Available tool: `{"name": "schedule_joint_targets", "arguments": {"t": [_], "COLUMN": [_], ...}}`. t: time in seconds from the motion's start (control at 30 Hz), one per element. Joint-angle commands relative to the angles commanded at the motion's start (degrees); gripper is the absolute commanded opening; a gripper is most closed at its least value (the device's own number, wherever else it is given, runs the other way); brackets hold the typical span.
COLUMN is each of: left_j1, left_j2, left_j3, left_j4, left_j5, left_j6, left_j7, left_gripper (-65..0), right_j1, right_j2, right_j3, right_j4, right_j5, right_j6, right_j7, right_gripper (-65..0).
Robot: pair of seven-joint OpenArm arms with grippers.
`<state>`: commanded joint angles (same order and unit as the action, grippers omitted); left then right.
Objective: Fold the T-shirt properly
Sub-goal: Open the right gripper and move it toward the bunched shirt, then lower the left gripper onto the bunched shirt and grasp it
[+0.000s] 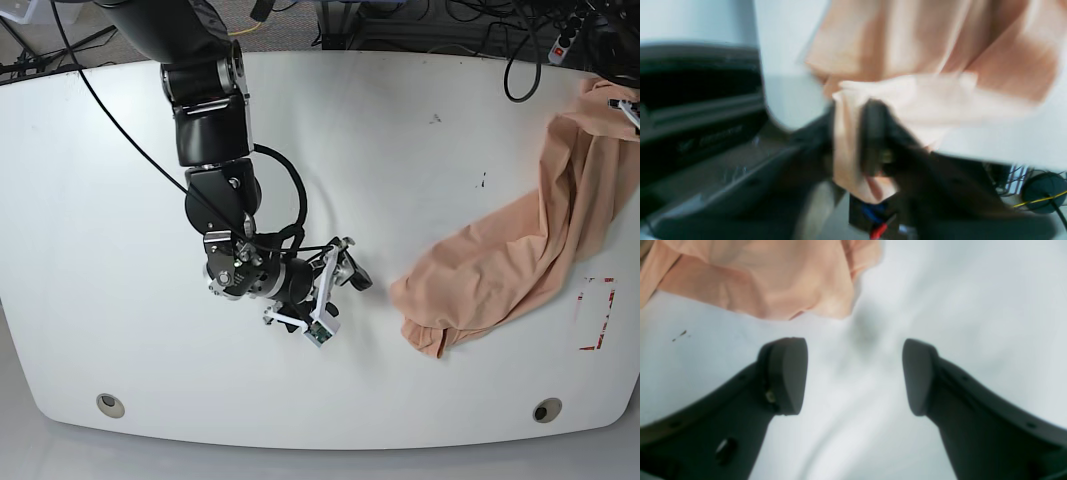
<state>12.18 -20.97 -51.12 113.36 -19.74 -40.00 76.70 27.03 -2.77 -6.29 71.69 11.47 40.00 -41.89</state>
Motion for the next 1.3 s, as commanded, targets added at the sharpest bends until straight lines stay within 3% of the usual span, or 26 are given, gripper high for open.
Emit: {"name": "schedule_joint_targets", "arguments": {"t": [0.1,0.3,0.43,0.5,0.6,0.8,0.97,1.03,1.23,1.3], "left_j1": [-4.2,-17.0,-23.1,-24.9,-26.6,-27.5,-27.7,-28.6,-29.4,-28.9], "left_j2": [0.1,2.6,6.3,9.2,12.6,15.2,15.6,15.6,16.0,16.2], "left_j3": [0.1,5.3,15.5,19.2,23.7,26.7,27.7,28.0,34.1,37.6], "left_j4": [0.0,-0.6,-1.1,-2.7,-10.0,-24.0,-36.6,-40.5,-46.9,-46.7], "left_j5": [0.0,2.0,7.0,9.1,13.8,20.9,22.8,22.9,22.5,22.5], "left_j6": [0.0,0.0,0.0,0.0,0.2,7.0,10.7,10.9,10.6,10.5], "left_j7": [0.1,0.1,-0.9,-3.6,-11.7,-27.0,-37.5,-39.6,-39.5,-39.4], "left_gripper": [-15.3,-14.0,-14.0,-14.0,-14.0,-14.0,-14.0,-14.0,-13.9,-13.9], "right_j1": [-1.0,-2.7,-4.0,-4.2,-4.5,-6.8,-8.9,-9.7,-11.6,-11.7], "right_j2": [0.2,1.1,1.1,1.1,1.1,2.5,3.8,5.2,5.6,5.7], "right_j3": [0.0,0.0,3.2,4.4,5.5,6.5,6.4,6.5,6.5,7.0], "right_j4": [1.2,3.2,3.2,3.2,3.2,6.2,9.4,10.4,13.6,14.8], "right_j5": [0.0,0.0,0.0,0.0,0.1,0.1,0.1,0.1,0.1,0.1], "right_j6": [0.00,0.00,0.00,0.00,0.00,0.00,0.00,0.00,0.00,0.00], "right_j7": [-0.1,-0.2,-0.2,-0.2,-0.2,-0.3,-0.3,-0.3,-0.5,-3.0], "right_gripper": [-22.0,-22.0,-22.0,-22.0,-22.0,-22.0,-22.0,-22.0,-22.0,-22.0]}}
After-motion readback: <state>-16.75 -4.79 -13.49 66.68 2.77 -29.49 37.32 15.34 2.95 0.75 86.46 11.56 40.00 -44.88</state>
